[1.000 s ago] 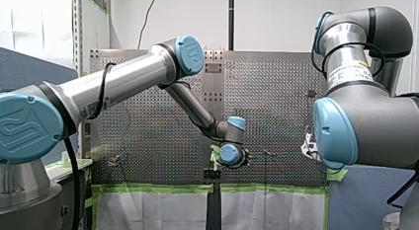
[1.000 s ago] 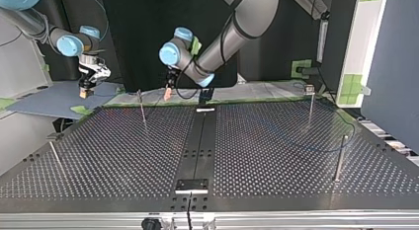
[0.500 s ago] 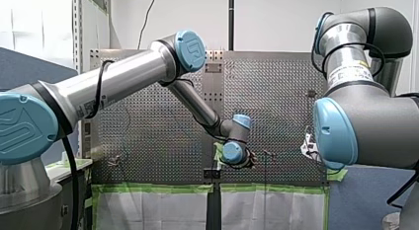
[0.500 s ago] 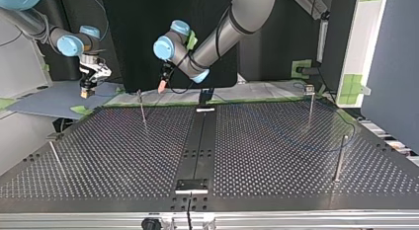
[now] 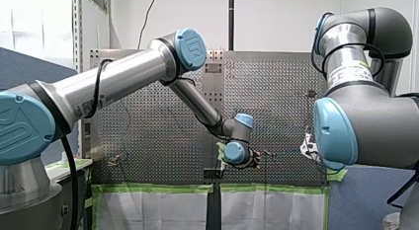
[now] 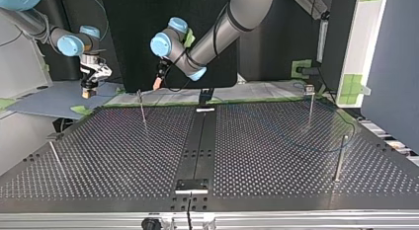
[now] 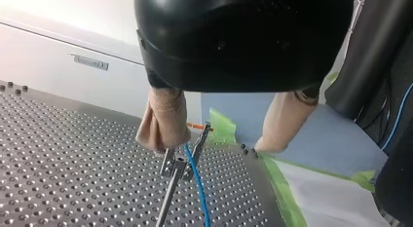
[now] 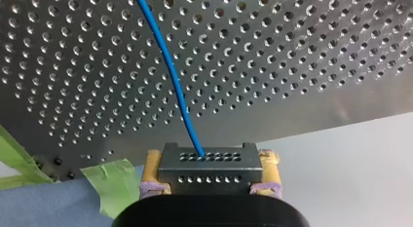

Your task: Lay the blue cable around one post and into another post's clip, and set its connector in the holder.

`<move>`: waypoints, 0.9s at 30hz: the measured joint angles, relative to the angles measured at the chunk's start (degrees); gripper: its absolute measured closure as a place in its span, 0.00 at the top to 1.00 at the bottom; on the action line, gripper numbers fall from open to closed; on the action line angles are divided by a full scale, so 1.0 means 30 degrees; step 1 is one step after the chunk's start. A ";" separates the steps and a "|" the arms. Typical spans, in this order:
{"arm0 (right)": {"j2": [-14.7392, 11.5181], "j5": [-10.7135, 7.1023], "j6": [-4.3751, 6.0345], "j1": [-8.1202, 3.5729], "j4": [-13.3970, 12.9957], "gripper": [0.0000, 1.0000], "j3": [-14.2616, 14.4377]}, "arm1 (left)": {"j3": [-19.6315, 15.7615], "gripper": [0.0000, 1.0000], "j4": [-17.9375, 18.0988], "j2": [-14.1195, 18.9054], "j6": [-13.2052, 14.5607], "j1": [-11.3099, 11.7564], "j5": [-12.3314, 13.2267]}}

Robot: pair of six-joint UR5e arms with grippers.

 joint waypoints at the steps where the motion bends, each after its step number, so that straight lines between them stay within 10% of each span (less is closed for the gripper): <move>1: 0.0001 -0.0030 0.0013 0.0000 0.0000 0.00 -0.0001 | 0.0000 1.00 0.0002 0.0006 -0.0013 0.0004 -0.0028; 27: 0.0086 -0.0126 0.0042 0.0006 -0.0119 0.00 -0.0004 | -0.0001 1.00 0.0000 0.0004 -0.0029 0.0196 -0.0787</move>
